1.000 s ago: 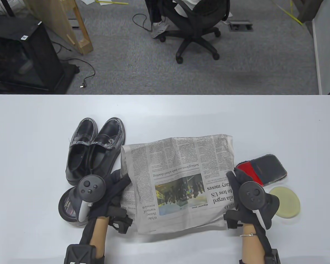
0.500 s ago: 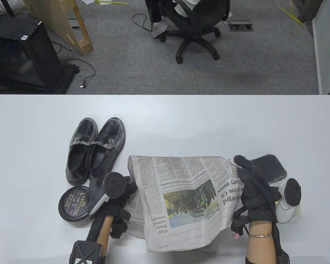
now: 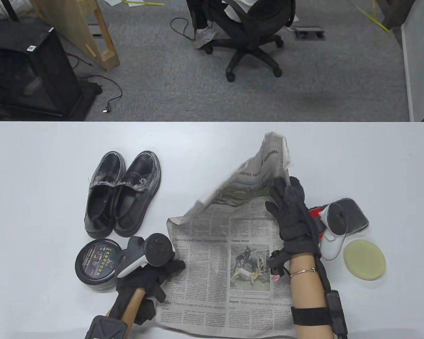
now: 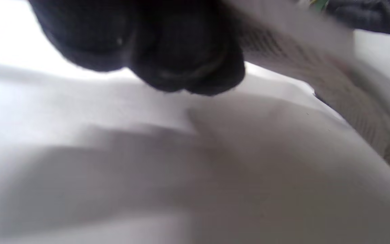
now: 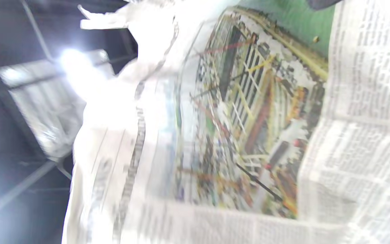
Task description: Dip and apply leather care cream with polishing sponge on shoes
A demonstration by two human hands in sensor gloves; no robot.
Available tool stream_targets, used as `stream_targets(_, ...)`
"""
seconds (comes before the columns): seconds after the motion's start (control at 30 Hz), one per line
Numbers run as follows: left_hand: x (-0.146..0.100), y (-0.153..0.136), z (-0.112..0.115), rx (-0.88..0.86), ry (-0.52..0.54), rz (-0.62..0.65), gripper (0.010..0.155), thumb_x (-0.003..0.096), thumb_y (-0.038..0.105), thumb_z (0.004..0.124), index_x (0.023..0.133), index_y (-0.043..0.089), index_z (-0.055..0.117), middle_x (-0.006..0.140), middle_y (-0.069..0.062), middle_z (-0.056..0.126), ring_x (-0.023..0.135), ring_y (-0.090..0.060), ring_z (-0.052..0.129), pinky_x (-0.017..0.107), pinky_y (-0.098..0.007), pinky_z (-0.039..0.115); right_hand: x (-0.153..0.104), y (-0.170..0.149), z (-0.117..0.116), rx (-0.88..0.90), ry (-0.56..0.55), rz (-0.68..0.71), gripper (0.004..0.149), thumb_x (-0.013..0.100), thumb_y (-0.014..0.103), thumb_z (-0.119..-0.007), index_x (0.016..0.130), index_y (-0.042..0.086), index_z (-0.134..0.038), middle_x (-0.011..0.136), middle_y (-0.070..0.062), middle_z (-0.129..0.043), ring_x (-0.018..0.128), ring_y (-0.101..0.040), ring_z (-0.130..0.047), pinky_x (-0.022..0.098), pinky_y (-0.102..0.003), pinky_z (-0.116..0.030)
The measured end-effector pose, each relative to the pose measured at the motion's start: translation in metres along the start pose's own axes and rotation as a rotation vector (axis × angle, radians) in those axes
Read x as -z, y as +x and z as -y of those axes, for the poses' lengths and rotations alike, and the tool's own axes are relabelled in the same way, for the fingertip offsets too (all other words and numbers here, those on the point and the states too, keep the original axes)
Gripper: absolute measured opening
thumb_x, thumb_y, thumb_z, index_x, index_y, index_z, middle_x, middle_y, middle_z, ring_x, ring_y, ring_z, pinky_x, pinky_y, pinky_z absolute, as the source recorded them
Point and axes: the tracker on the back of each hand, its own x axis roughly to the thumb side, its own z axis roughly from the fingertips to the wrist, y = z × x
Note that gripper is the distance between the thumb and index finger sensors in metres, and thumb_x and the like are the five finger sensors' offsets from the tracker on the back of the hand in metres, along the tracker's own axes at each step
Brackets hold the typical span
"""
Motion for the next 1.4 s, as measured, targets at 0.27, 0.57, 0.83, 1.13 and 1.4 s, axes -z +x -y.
stream_targets(0.27, 0.004, -0.004, 0.009, -0.121, 0.003, -0.053, 0.044, 0.0647, 0.036, 0.07, 0.091, 0.003, 0.083, 0.042, 0.005, 0.101, 0.022, -0.002, 0.095, 0.017, -0.024, 0.09, 0.014, -0.03, -0.028, -0.712, -0.002, -0.13, 0.091, 0.065, 0.057, -0.046, 0.107, 0.009, 0.019, 0.117, -0.044, -0.011, 0.105, -0.066, -0.031, 0.073, -0.071, -0.045)
stream_targets(0.57, 0.004, -0.003, 0.013, -0.097, 0.007, -0.073, 0.045, 0.0651, 0.037, 0.069, 0.091, 0.003, 0.082, 0.044, 0.005, 0.104, 0.022, -0.001, 0.098, 0.016, -0.023, 0.091, -0.048, -0.017, -0.052, -1.337, 0.359, -0.024, 0.08, 0.06, 0.058, -0.054, 0.121, 0.015, -0.027, 0.12, -0.037, -0.027, 0.104, -0.065, -0.032, 0.07, -0.072, -0.047)
stream_targets(0.83, -0.02, 0.003, -0.018, 0.131, 0.192, -0.142, 0.063, 0.0611, 0.048, 0.07, 0.103, 0.002, 0.074, 0.07, -0.013, 0.102, 0.043, -0.019, 0.1, 0.032, -0.036, 0.089, -0.087, -0.057, -0.072, -1.619, 0.624, -0.103, 0.083, 0.057, 0.058, -0.059, 0.119, 0.012, -0.028, 0.117, -0.04, -0.026, 0.101, -0.066, -0.037, 0.067, -0.072, -0.054)
stream_targets(1.13, -0.017, -0.004, -0.078, 0.313, 0.541, -0.371, 0.069, 0.0601, 0.043, 0.075, 0.116, 0.009, 0.053, 0.108, -0.025, 0.073, 0.059, -0.018, 0.093, 0.044, -0.038, 0.085, -0.096, -0.053, -0.077, -1.691, 0.618, -0.054, 0.08, 0.056, 0.057, -0.06, 0.118, 0.014, -0.034, 0.117, -0.038, -0.036, 0.1, -0.063, -0.049, 0.067, -0.069, -0.058)
stream_targets(1.4, 0.04, -0.028, -0.076, 0.428, 0.343, -0.637, 0.075, 0.0599, 0.041, 0.076, 0.118, 0.005, 0.046, 0.109, -0.026, 0.073, 0.054, -0.016, 0.094, 0.041, -0.036, 0.086, -0.095, -0.024, -0.047, -1.52, 0.401, 0.034, 0.085, 0.058, 0.057, -0.055, 0.119, 0.007, -0.023, 0.118, -0.037, -0.028, 0.102, -0.063, -0.038, 0.07, -0.068, -0.05)
